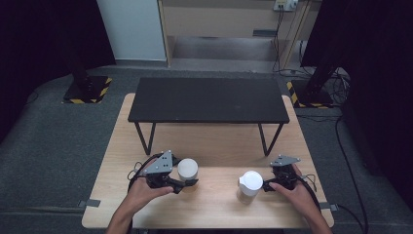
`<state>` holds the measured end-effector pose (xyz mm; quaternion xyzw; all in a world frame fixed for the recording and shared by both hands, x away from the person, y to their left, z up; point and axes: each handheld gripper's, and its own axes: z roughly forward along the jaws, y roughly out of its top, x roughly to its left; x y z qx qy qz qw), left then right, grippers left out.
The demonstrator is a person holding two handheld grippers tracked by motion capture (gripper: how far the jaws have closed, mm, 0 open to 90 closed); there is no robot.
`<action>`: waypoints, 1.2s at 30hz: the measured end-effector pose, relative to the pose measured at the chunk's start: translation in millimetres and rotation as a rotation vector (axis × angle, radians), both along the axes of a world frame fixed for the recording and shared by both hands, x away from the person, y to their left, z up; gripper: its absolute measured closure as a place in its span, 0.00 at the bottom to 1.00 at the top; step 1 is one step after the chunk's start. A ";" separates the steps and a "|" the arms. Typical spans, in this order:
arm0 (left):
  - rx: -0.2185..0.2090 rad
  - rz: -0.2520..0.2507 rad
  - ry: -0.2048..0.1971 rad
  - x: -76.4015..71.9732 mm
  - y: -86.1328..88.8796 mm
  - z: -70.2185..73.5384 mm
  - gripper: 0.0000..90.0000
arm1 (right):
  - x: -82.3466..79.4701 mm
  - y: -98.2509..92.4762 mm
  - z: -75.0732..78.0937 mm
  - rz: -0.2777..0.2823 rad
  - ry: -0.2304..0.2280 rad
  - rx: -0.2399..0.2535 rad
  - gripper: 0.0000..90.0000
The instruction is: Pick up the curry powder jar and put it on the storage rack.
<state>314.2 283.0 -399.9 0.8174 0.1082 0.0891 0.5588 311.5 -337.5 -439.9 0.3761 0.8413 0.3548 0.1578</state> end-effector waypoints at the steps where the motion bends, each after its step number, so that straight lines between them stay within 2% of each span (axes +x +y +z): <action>1: 0.000 0.001 0.001 0.1 0.4 1.0 0.37 | 0.0 0.0 0.0 0.000 0.000 0.000 0.02; 9: -0.002 0.009 0.003 1.8 4.4 13.1 0.37 | 0.0 0.0 0.0 0.000 0.000 0.000 0.02; 14: 0.005 0.025 -0.009 1.9 7.2 26.5 0.37 | 0.0 0.0 0.0 0.000 0.000 0.000 0.02; 15: 0.004 0.026 -0.012 3.4 8.8 32.8 0.37 | 0.0 0.0 0.0 0.000 0.000 0.000 0.02; 17: -0.001 0.030 -0.012 3.8 9.6 35.5 0.37 | 0.0 0.0 0.0 0.000 0.000 0.000 0.02; 20: -0.003 0.029 -0.020 8.4 11.6 49.5 0.37 | 0.0 0.0 0.0 0.000 0.000 0.000 0.02; 21: -0.003 0.029 -0.020 8.4 11.6 49.5 0.37 | 0.0 0.0 0.0 0.000 0.000 0.000 0.02; 28: -0.009 0.023 -0.024 19.1 13.5 73.4 0.37 | 0.0 0.0 0.0 0.000 0.000 0.000 0.02; 36: -0.021 0.017 -0.006 31.2 13.8 94.7 0.37 | 0.2 -0.2 0.0 0.001 0.001 0.001 0.02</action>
